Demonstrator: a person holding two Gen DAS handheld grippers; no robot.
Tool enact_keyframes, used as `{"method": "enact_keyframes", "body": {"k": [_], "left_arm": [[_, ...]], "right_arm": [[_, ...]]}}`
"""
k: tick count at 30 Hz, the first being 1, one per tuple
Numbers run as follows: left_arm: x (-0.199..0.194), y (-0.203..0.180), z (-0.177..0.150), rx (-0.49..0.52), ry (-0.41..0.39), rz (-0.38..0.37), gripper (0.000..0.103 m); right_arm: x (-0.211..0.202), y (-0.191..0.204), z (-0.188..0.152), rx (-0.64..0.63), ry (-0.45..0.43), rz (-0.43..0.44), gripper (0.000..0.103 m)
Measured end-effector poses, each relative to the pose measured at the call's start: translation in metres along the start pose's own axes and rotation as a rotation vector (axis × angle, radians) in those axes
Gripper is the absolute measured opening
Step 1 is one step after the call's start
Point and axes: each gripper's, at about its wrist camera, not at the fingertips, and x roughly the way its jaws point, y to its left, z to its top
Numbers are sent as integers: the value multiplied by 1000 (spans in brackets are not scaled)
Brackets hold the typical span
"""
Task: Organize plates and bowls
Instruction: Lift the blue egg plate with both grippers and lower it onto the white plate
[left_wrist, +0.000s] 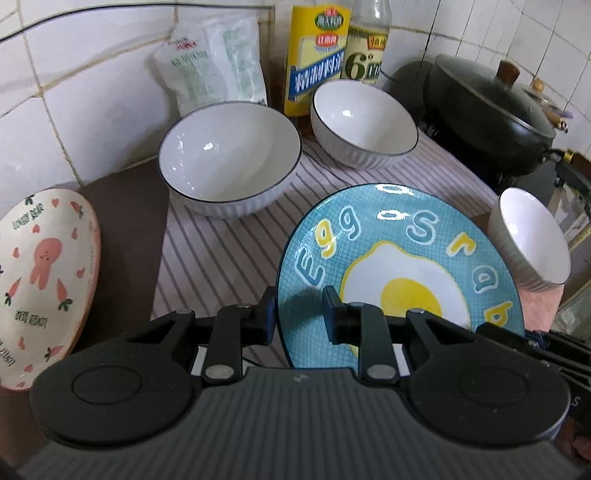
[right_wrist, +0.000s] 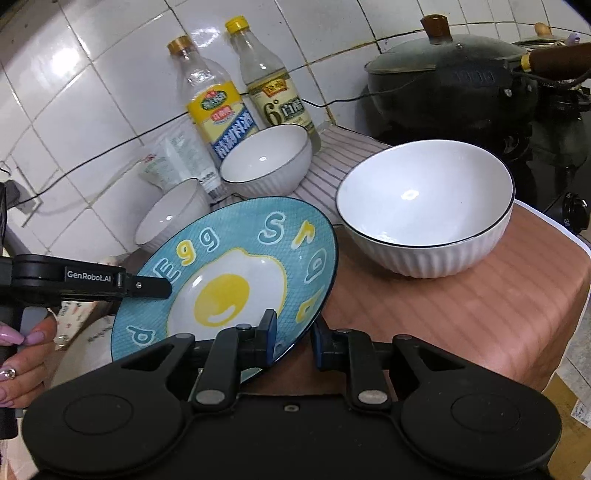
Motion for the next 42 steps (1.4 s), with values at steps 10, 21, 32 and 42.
{"method": "enact_keyframes", "body": {"k": [10, 21, 32, 42], "left_arm": [[-43, 12, -14, -71, -50, 1, 24], [-110, 37, -59, -187, -106, 81, 24], [-137, 64, -126, -354, -55, 154, 24], [-131, 87, -149, -502, -3, 151, 24]], "right_arm": [[-28, 25, -1, 1, 12, 33, 24], [-61, 69, -2, -102, 3, 130, 24], [-52, 102, -20, -166, 113, 194, 24], [-41, 121, -33, -228, 172, 184, 24]]}}
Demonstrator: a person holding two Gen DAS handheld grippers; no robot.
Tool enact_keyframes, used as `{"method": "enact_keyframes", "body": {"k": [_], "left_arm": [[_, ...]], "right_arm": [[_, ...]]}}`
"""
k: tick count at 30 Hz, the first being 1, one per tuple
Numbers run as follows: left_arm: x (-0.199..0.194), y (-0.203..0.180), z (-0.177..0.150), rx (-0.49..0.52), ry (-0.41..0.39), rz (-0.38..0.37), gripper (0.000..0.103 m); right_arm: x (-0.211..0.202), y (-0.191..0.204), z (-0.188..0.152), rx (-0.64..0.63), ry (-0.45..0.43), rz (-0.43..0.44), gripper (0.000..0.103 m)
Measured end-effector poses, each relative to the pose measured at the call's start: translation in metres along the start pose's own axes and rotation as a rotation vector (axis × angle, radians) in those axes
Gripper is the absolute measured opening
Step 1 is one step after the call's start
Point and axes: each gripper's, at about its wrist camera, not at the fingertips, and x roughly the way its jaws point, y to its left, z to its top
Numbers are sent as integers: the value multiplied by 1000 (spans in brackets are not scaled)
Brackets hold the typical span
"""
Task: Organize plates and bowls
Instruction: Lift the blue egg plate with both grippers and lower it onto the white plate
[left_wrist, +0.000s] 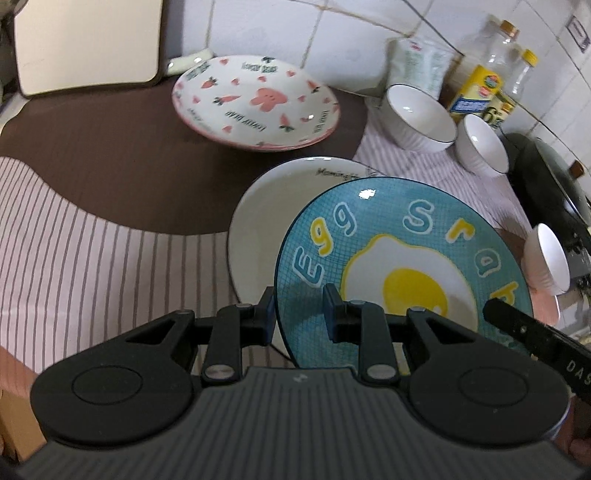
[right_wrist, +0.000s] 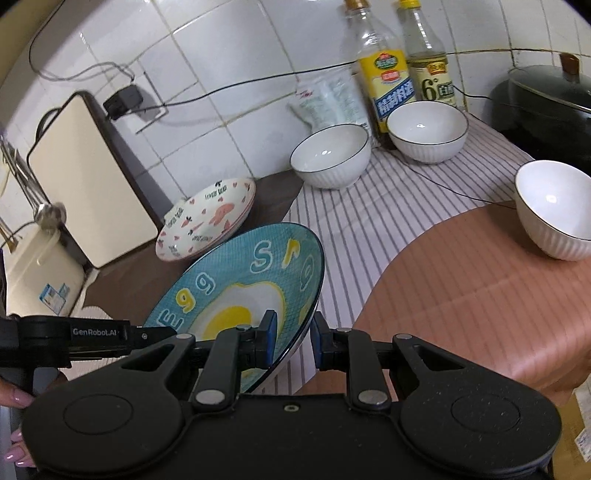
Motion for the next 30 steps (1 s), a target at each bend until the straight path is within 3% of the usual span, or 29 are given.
{"method": "enact_keyframes", "body": {"k": [17, 26, 30], "left_arm": [[9, 12, 6, -10, 18, 105, 24], [15, 11, 7, -33, 36, 126, 24], [16, 7, 4, -13, 28, 134, 24]], "right_arm": [[38, 19, 9, -76, 91, -18, 24], [45, 30, 13, -131, 126, -80, 25], [48, 41, 13, -205, 137, -141, 32]]}}
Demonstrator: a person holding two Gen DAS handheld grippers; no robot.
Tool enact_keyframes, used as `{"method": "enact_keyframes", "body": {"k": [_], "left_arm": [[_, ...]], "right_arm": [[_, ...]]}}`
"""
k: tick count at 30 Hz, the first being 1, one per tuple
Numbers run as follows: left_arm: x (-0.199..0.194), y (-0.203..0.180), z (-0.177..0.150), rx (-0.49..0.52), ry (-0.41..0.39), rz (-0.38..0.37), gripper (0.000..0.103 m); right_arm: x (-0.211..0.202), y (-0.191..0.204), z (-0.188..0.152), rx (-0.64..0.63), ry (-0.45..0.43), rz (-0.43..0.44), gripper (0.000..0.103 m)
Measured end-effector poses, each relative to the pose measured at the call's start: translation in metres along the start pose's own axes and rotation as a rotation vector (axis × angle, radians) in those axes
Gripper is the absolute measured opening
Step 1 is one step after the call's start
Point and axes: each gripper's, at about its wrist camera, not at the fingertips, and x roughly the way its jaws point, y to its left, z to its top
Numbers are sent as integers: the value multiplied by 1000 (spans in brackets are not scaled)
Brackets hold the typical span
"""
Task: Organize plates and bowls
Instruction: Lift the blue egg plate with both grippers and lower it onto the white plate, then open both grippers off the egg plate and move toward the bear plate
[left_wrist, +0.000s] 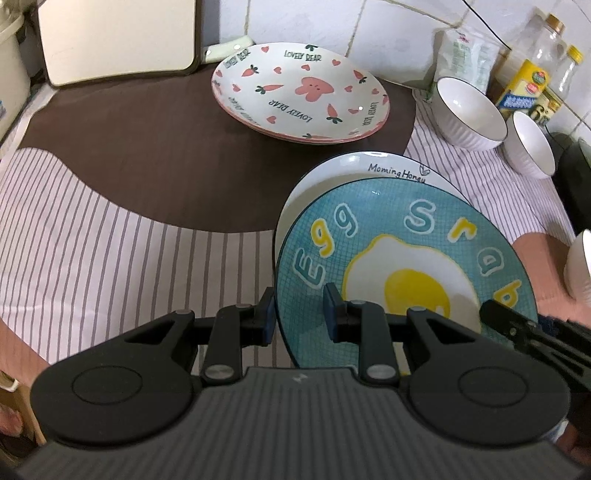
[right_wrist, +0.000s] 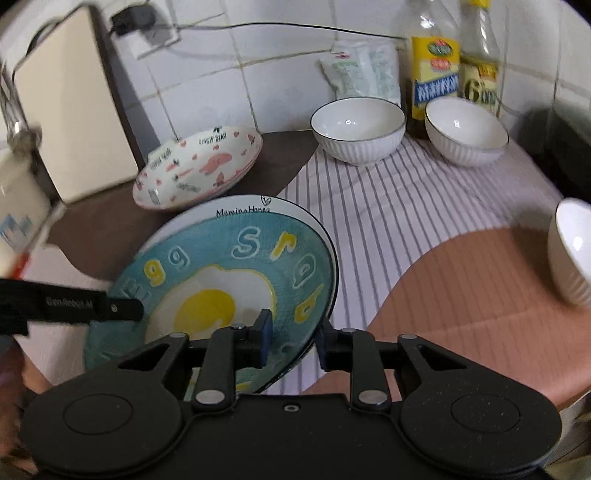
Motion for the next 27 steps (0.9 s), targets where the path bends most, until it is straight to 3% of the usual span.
{"method": "enact_keyframes", "body": {"k": [6, 16, 20, 27], "left_arm": [[2, 1, -2, -2, 4, -2, 24], [6, -6, -4, 26, -7, 44, 24], [4, -2, -2, 14, 1, 21, 24], [-29, 22, 17, -9, -65, -17, 26]], "right_arm": [[4, 7, 4, -60, 5, -49, 41], [16, 26, -9, -245, -51, -173, 41], [11, 19, -6, -225, -60, -133, 41], [-23, 3, 14, -228, -209, -11, 43]]}}
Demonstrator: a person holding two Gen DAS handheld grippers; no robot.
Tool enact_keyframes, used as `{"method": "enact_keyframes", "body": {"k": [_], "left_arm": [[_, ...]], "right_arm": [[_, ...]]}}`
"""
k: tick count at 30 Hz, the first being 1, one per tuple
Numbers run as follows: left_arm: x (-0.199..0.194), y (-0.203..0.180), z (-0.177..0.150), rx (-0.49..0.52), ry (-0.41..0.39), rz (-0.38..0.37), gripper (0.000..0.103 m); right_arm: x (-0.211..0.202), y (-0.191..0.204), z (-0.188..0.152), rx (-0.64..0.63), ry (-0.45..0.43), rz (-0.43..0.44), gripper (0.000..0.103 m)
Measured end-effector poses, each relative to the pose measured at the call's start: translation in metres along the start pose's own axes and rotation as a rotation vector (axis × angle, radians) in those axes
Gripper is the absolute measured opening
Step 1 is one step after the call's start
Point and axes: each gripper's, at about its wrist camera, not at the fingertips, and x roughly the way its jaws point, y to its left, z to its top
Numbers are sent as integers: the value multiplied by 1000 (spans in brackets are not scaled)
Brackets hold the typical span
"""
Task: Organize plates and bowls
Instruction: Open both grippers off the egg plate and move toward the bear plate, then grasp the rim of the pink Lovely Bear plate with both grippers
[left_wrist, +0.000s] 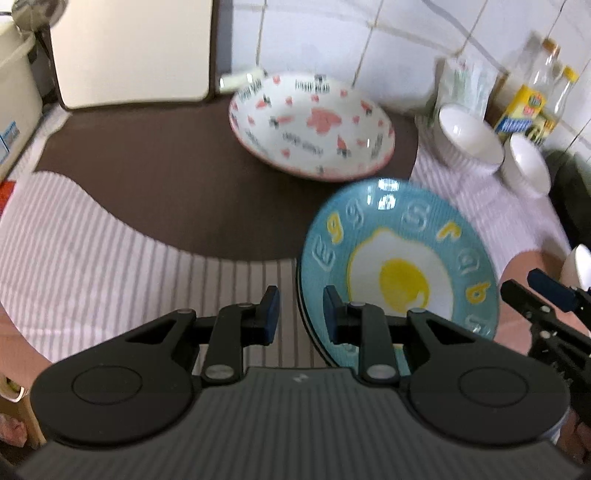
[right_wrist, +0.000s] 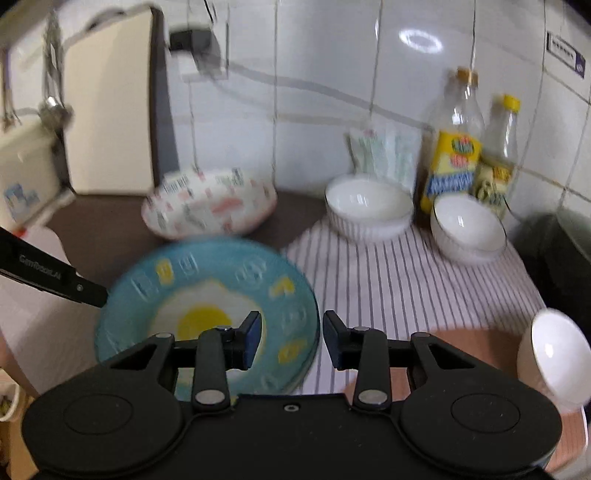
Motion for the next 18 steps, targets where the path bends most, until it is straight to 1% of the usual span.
{"method": "enact_keyframes", "body": {"k": [1, 3, 4, 6, 8, 11, 14, 15, 17, 18], "left_arm": [[-6, 2, 3, -2, -16, -6, 26], [-17, 7, 10, -3, -48, -14, 29], [-22, 10, 13, -2, -67, -16, 31], [-30, 14, 21, 1, -109, -10, 41], [-33, 18, 27, 21, -145, 22, 43], [-26, 27, 36, 18, -158, 53, 47], [-17, 36, 47, 6, -174, 63, 49], [-13, 38, 51, 8, -182, 70, 51], [-8, 40, 58, 20, -199, 73, 52], [-4, 41, 62, 27, -200, 75, 53]], "right_arm": [[-3, -3, 5, -2, -22, 21, 46], [-6, -8, 16, 1, -61, 75, 47], [-5, -11, 22, 1, -68, 107, 47], [0, -14, 33, 12, -62, 164, 47], [8, -14, 41, 22, -67, 198, 47], [26, -9, 48, 3, -72, 220, 48], [48, -5, 56, -15, -43, 233, 53], [57, -6, 59, -12, -31, 261, 56], [70, -7, 63, -9, -26, 334, 56], [79, -9, 65, 4, -29, 348, 56]]}}
